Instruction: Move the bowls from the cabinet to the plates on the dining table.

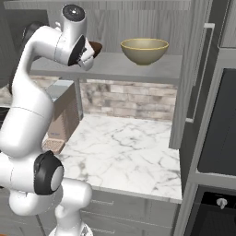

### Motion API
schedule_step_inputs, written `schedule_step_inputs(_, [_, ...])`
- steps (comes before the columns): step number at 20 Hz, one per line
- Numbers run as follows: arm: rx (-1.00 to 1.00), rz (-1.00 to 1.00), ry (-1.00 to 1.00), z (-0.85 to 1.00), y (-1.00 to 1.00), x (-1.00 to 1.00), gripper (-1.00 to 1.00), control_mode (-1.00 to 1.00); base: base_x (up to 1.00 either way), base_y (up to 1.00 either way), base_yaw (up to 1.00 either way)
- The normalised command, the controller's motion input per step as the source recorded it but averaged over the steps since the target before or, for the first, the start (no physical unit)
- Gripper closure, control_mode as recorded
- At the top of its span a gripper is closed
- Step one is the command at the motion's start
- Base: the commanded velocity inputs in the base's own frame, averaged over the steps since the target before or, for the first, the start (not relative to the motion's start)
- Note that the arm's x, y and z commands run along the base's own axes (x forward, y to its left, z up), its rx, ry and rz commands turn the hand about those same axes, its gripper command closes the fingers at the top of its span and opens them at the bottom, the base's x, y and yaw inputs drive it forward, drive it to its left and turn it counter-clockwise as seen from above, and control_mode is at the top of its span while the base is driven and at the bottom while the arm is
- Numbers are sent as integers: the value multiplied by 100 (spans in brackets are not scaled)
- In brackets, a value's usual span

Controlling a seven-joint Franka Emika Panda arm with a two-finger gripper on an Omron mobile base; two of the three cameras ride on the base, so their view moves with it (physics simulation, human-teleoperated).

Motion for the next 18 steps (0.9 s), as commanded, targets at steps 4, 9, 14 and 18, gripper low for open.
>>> schedule_step_inputs(4, [0,-1,2,0,0,30,-100,-100,0,0,0])
schedule_step_inputs(9, [0,-2,2,0,0,35,-100,-100,0,0,0])
schedule_step_inputs(14, [0,-1,4,0,0,29,-100,-100,0,0,0])
schedule_step_inputs(18, [0,-2,4,0,0,30,-100,-100,0,0,0])
